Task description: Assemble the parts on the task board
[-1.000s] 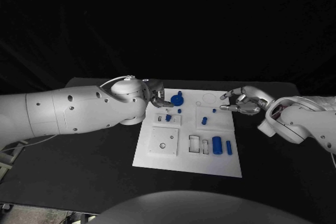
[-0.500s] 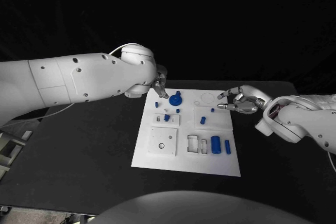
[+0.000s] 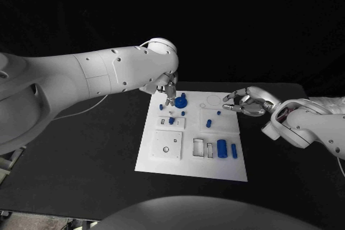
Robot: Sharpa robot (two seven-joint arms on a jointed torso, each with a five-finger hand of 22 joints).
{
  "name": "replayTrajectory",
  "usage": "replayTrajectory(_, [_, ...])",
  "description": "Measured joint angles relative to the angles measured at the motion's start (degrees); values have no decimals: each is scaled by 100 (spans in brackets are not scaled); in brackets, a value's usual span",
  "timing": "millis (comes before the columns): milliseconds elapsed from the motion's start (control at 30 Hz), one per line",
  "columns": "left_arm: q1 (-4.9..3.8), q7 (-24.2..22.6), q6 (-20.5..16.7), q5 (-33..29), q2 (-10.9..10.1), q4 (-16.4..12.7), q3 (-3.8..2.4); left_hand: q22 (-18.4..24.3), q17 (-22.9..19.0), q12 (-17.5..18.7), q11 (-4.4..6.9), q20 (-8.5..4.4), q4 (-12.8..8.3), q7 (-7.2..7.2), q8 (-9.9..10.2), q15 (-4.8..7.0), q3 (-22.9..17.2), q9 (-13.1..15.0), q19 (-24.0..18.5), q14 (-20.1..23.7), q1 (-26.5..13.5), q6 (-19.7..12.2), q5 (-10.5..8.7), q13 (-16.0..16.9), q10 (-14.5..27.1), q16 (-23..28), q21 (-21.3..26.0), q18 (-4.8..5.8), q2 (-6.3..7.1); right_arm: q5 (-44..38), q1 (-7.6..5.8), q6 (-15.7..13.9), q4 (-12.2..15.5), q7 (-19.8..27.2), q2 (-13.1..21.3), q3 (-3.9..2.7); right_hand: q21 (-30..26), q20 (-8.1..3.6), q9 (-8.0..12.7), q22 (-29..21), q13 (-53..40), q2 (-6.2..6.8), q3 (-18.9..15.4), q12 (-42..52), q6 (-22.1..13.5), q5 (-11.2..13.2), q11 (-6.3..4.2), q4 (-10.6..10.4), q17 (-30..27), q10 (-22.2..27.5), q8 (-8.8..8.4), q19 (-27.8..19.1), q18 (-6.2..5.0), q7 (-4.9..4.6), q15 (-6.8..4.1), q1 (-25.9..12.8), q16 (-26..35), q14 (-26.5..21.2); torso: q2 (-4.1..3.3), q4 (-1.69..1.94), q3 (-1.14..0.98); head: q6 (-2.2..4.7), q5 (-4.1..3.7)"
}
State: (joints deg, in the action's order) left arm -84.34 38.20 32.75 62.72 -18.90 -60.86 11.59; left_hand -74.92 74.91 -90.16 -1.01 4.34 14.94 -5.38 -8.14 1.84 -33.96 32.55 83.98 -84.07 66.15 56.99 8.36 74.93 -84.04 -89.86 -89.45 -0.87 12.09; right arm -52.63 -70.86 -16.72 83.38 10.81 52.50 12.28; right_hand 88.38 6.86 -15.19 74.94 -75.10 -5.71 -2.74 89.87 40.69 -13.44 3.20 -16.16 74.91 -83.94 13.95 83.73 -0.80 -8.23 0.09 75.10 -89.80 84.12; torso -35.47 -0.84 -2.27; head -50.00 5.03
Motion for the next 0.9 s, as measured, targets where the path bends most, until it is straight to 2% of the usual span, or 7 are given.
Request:
replayTrajectory(100, [78,16,113,-66,140,211,-15,0,0,0,0,15,58,0,6,0,47,-37,16,0,-73,98,-168,0,0,0,2,0,-10,8,-1,-15,13,26,1,0,0,0,0,0,1,-17,0,1,0,-21,0,0,0,0,0,0,0,0,0,-17,0,0,1,1,2,0,-2])
replayTrajectory(233, [175,43,266,-129,296,441,-29,0,0,0,0,15,94,8,6,0,83,-39,16,0,-143,147,-294,0,0,0,27,0,21,15,-3,-23,27,44,12,0,0,0,0,0,6,-31,0,14,0,-75,0,0,0,0,0,0,0,0,0,-32,0,0,3,3,2,0,-5])
replayTrajectory(467, [317,74,447,-162,439,664,-36,0,0,0,0,15,93,29,5,0,83,-32,16,0,-143,168,-352,0,0,0,47,0,21,22,-5,-22,40,46,22,0,0,0,-5,-1,6,-31,0,15,0,-109,0,0,-1,0,0,0,0,0,0,-31,0,0,4,10,2,0,5])
replayTrajectory(667, [387,85,493,-153,528,775,-40,0,0,0,0,15,109,29,31,0,98,-26,15,0,-191,168,-384,0,0,0,76,0,23,25,-6,-20,53,44,24,-1,0,0,-5,-1,6,-31,0,15,0,-133,0,0,-1,0,0,0,0,0,0,-31,0,0,5,12,2,0,9])
replayTrajectory(900, [425,85,486,-75,582,840,-42,0,-1,0,1,15,109,29,31,0,98,-15,15,0,-191,168,-384,0,0,0,76,0,23,27,-9,-16,62,38,36,-1,-1,0,-5,-2,4,-31,0,16,0,-132,0,1,-1,0,0,-1,0,0,0,-31,0,0,5,12,4,0,10])
